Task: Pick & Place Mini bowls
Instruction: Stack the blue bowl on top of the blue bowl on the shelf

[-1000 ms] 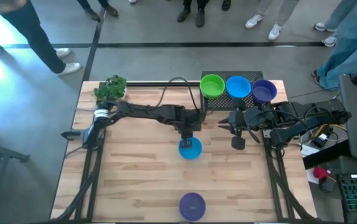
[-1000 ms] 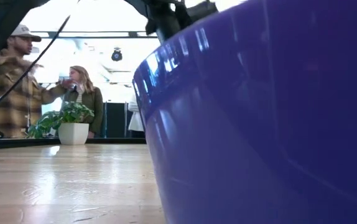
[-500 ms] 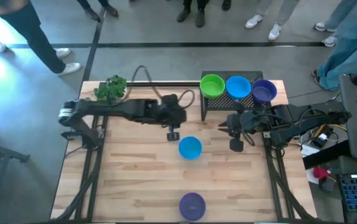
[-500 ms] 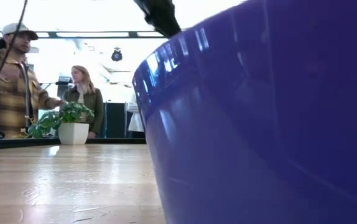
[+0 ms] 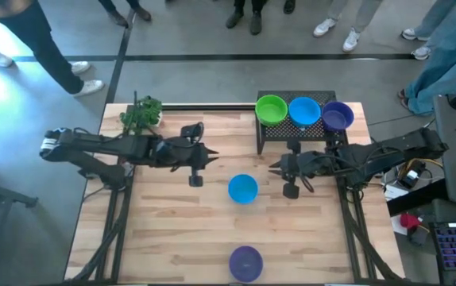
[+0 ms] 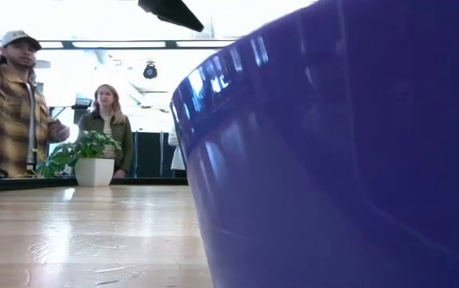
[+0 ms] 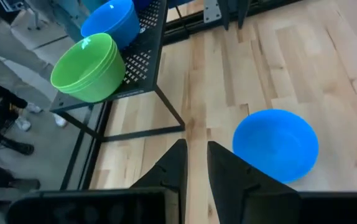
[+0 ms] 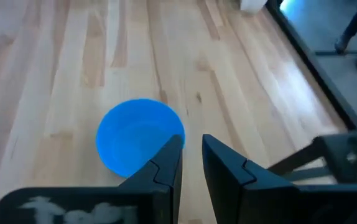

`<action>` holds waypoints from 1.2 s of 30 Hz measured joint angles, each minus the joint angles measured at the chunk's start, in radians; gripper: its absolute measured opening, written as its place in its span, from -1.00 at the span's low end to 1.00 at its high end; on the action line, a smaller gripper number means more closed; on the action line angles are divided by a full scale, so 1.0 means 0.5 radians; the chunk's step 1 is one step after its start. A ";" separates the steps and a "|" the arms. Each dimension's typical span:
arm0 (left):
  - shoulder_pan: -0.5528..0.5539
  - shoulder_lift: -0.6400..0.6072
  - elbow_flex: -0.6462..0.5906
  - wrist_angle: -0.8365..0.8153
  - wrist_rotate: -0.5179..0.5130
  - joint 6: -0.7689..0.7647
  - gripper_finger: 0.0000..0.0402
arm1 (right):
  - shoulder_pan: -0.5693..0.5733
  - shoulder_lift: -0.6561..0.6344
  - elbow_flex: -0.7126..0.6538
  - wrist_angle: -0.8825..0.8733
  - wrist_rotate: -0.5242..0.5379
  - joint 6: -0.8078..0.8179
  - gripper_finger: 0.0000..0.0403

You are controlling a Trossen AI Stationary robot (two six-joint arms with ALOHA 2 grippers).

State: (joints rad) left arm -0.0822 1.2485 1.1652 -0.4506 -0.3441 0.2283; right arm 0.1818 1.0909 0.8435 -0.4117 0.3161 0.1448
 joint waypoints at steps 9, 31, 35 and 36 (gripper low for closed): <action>0.002 -0.115 -0.089 0.029 -0.032 0.027 -0.72 | 0.000 0.275 -0.105 0.163 0.078 0.158 -0.59; 0.002 -0.109 -0.117 0.027 -0.034 0.063 -0.72 | -0.056 0.959 -0.100 0.449 0.102 0.628 -0.39; 0.002 -0.109 -0.117 0.026 -0.034 0.062 -0.72 | -0.076 0.997 -0.100 0.460 0.103 0.632 -0.39; 0.002 -0.109 -0.117 0.026 -0.034 0.062 -0.72 | -0.079 1.003 -0.100 0.466 0.102 0.632 -0.39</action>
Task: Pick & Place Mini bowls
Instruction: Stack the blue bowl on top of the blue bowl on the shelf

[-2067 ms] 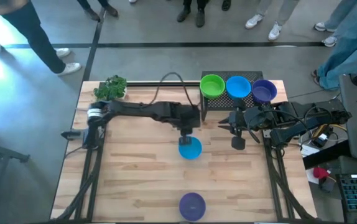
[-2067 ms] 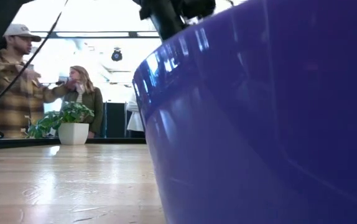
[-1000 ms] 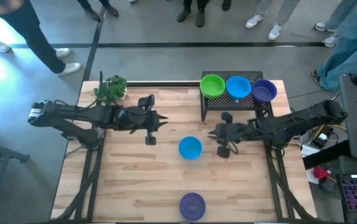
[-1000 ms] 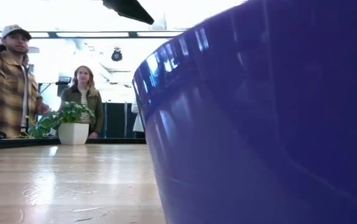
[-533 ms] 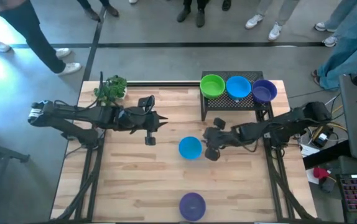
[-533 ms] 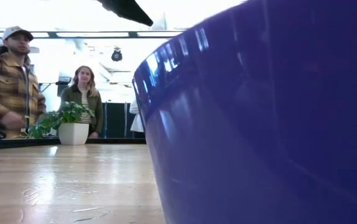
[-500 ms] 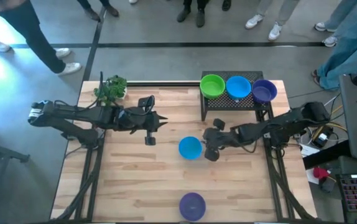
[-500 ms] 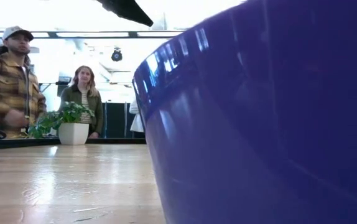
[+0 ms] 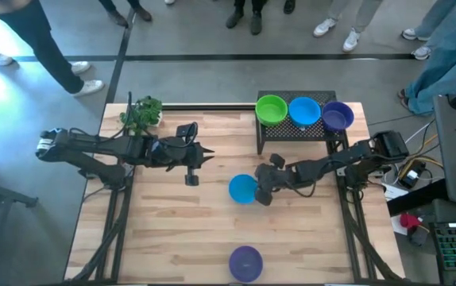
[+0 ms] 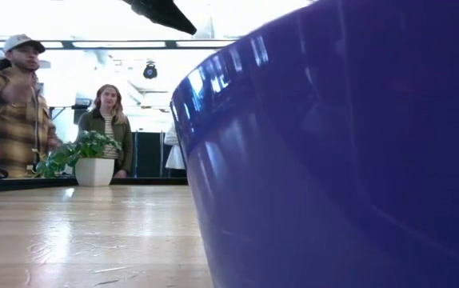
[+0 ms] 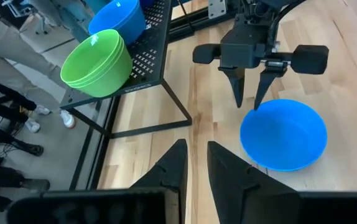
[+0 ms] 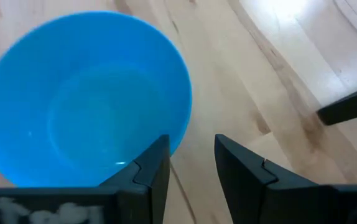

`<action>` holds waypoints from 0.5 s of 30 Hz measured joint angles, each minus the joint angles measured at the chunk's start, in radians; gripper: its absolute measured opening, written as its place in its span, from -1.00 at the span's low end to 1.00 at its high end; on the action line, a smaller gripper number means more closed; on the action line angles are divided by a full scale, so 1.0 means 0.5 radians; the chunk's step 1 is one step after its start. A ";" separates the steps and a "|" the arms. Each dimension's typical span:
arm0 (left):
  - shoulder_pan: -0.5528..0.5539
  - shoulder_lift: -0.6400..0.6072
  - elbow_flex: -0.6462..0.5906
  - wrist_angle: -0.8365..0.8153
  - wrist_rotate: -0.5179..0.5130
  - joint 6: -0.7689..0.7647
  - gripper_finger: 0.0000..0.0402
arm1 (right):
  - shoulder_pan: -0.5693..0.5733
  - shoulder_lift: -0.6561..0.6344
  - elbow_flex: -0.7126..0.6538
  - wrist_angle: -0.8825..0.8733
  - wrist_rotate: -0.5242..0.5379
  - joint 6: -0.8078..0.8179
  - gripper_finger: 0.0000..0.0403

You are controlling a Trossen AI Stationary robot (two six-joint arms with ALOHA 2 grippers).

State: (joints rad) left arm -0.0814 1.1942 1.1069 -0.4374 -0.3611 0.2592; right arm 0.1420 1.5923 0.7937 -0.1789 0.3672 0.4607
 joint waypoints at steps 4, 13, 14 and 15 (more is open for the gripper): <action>0.000 0.000 0.000 -0.001 0.000 0.000 -0.72 | -0.011 0.005 0.000 0.004 -0.002 0.001 -0.39; 0.000 0.000 0.000 -0.001 0.000 -0.002 -0.72 | -0.011 0.032 -0.007 0.010 -0.025 0.107 -0.39; 0.000 0.000 0.000 -0.001 0.000 -0.002 -0.72 | -0.011 0.049 -0.009 0.010 -0.036 0.110 -0.39; 0.000 0.000 0.000 -0.001 0.000 -0.002 -0.72 | -0.012 0.068 -0.009 0.026 -0.056 0.112 -0.39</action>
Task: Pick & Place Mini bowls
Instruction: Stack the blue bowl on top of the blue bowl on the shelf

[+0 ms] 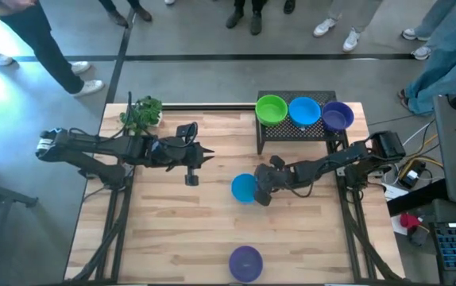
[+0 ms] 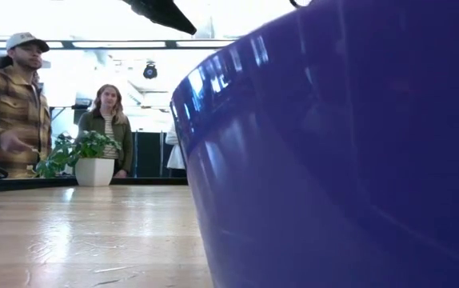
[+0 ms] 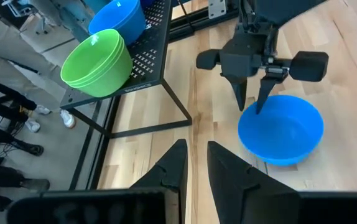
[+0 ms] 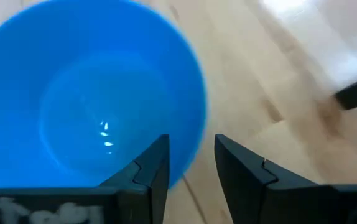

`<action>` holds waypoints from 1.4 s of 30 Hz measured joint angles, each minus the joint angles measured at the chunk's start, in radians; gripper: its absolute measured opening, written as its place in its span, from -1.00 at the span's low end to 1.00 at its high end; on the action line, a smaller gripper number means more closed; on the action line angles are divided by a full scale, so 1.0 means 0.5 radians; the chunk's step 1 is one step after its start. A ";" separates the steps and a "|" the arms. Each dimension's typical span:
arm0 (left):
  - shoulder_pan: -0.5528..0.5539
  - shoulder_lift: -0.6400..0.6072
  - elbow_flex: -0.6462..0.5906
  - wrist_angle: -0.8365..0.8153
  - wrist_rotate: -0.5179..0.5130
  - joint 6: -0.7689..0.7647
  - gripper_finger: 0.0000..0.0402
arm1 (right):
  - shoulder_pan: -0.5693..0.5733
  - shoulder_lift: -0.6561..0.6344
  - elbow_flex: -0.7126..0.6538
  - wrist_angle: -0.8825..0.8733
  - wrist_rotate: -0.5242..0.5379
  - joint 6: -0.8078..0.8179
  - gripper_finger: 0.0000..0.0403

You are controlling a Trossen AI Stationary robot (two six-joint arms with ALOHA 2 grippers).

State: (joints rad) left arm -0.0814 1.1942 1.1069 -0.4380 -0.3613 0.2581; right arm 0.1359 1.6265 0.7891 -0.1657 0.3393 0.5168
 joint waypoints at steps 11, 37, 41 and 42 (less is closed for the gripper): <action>0.001 0.000 0.001 0.003 0.000 0.000 -0.72 | -0.013 0.064 0.014 0.002 -0.043 -0.013 -0.50; 0.001 0.000 0.001 0.005 0.000 0.000 -0.72 | -0.071 -0.355 0.222 -0.408 -0.138 -0.137 -0.96; 0.000 0.000 0.001 0.006 0.000 0.000 -0.72 | -0.115 -0.498 0.404 -0.701 -0.062 -0.169 -0.96; 0.001 0.000 0.001 0.006 0.000 0.000 -0.72 | -0.127 -0.528 0.452 -0.777 -0.035 -0.180 -0.96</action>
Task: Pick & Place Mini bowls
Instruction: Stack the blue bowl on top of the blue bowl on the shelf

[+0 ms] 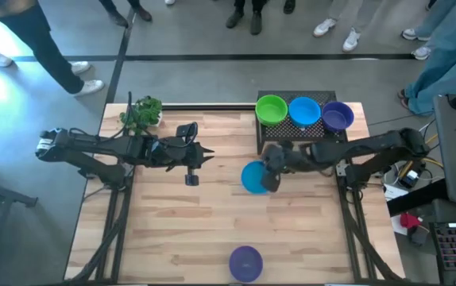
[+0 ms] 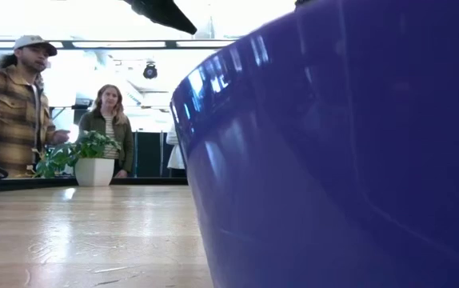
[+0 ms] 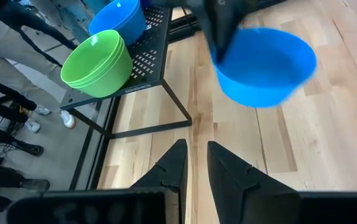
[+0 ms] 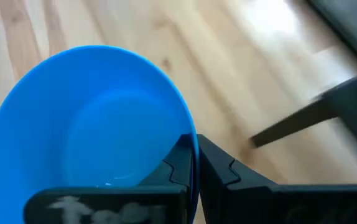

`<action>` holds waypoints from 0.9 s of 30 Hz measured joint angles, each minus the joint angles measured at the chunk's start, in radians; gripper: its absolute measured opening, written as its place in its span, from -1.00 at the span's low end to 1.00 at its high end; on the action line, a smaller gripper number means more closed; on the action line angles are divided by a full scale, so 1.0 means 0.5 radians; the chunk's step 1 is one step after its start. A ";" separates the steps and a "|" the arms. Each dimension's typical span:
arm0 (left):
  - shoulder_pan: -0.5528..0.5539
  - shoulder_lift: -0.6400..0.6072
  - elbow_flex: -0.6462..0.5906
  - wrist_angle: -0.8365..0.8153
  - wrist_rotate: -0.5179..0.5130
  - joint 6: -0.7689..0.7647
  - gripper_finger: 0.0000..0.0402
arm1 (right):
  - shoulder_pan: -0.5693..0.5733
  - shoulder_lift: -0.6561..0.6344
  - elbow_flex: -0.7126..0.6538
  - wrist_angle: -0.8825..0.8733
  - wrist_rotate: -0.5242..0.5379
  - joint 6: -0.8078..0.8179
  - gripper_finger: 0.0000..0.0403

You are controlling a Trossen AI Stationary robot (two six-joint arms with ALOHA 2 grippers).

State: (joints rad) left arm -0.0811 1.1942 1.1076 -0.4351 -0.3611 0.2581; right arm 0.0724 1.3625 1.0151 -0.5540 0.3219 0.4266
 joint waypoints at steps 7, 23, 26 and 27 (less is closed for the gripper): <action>0.000 0.000 0.000 0.001 0.000 0.000 -0.72 | -0.098 -0.157 0.368 -0.425 0.045 -0.147 -0.96; 0.000 0.000 0.000 0.001 0.000 0.000 -0.72 | -0.791 -0.229 0.931 -1.167 0.058 -0.340 -0.96; 0.000 0.000 0.000 0.001 0.000 0.000 -0.72 | -0.968 -0.229 0.975 -1.253 0.057 -0.381 -0.96; 0.000 0.000 0.000 0.001 0.000 0.000 -0.72 | -1.030 -0.230 0.980 -1.273 0.056 -0.390 -0.96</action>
State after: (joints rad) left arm -0.0812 1.1942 1.1076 -0.4347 -0.3609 0.2581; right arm -0.4426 1.2476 1.5053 -1.1904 0.3499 0.2314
